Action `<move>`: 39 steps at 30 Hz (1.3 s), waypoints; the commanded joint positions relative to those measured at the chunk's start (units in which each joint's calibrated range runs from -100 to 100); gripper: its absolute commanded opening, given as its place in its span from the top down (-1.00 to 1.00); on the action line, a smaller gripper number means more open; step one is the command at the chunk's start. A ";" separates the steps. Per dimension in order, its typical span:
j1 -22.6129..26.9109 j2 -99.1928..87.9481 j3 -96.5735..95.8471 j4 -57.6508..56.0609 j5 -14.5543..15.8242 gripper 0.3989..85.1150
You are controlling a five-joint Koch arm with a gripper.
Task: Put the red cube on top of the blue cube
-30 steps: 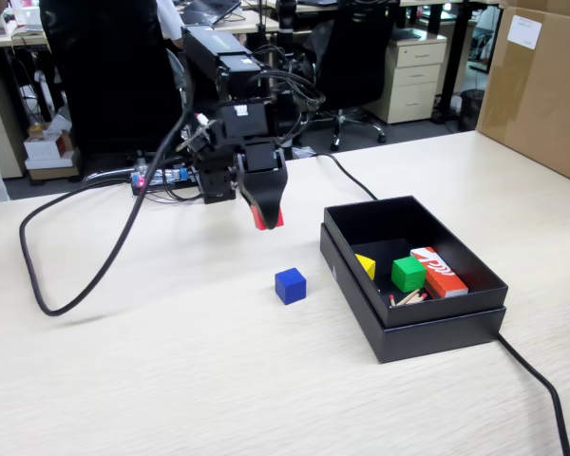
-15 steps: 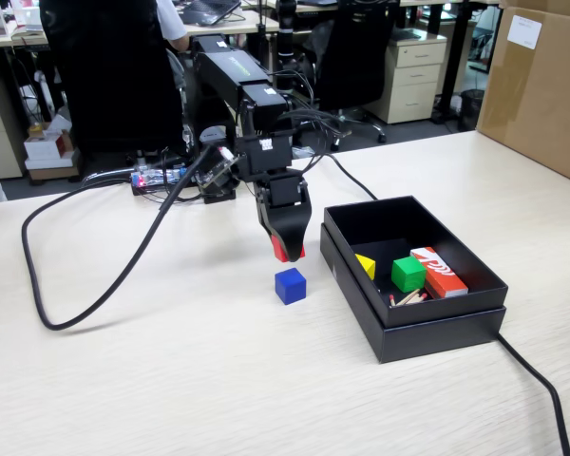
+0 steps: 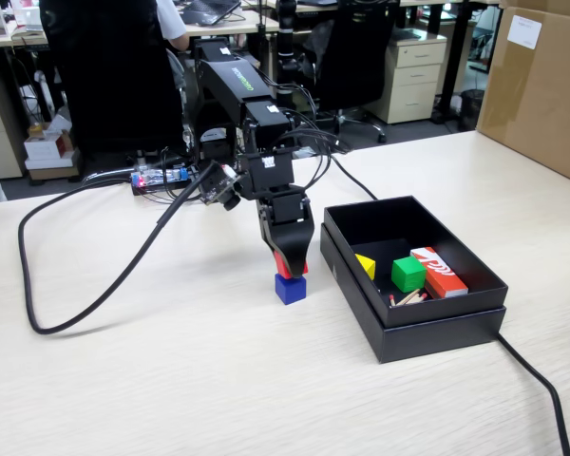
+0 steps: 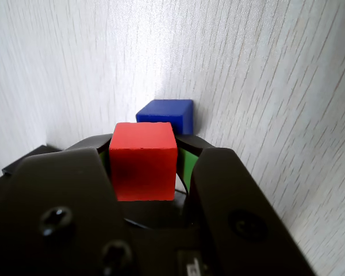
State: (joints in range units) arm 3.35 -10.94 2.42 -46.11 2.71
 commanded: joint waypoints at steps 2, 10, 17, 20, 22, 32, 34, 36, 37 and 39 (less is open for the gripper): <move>0.05 -2.31 4.83 1.14 -0.15 0.93; -0.05 -4.04 3.38 0.80 -0.15 0.93; -0.15 -5.18 1.93 0.80 -0.10 0.93; -0.15 -5.87 0.94 0.80 -0.10 0.93; -0.15 -6.22 0.57 0.80 -0.05 0.93; -0.05 -6.45 0.21 0.80 -0.05 0.93; -0.05 -6.10 0.21 0.80 0.00 0.93; -0.05 -5.76 0.21 0.80 0.00 0.93; -0.05 -5.53 0.21 0.80 0.00 0.92; -0.05 -5.18 0.21 0.80 0.00 0.93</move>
State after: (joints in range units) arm 3.30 -13.01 0.50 -46.11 2.76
